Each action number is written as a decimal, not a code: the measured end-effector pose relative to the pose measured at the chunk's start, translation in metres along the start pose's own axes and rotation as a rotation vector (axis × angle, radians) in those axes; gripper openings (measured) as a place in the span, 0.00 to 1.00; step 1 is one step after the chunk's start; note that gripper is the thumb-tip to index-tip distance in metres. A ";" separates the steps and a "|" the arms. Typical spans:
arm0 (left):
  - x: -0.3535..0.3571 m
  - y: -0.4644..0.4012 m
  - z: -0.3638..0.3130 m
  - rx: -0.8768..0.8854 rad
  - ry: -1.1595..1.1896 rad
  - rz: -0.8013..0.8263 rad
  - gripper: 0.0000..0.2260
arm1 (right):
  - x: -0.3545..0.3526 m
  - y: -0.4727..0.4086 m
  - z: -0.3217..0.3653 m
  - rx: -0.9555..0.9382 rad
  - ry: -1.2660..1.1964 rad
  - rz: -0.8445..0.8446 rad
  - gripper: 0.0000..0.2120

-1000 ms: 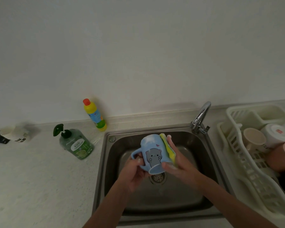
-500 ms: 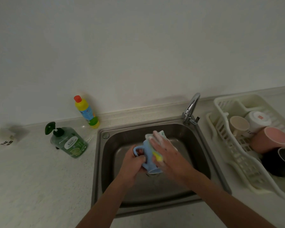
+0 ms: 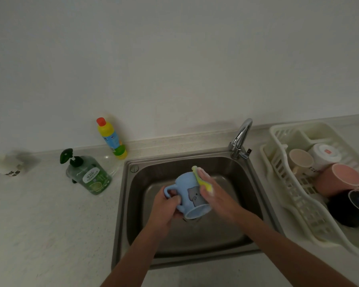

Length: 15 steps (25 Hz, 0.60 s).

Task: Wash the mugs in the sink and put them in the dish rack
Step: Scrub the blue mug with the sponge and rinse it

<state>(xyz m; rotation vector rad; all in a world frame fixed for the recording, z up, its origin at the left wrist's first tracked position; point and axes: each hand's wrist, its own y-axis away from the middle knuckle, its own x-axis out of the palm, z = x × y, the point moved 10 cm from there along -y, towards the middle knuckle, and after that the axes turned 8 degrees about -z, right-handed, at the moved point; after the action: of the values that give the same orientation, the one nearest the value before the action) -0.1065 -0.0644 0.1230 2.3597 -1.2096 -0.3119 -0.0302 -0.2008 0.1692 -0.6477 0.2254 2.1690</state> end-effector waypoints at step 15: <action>-0.004 0.010 -0.007 0.106 -0.001 -0.091 0.11 | 0.026 0.018 0.017 -0.127 -0.074 0.130 0.27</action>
<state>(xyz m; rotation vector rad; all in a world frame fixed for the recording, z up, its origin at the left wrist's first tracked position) -0.1129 -0.0639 0.1341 2.5107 -1.1469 -0.2857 -0.0635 -0.1878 0.1690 -0.6369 0.0934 2.3425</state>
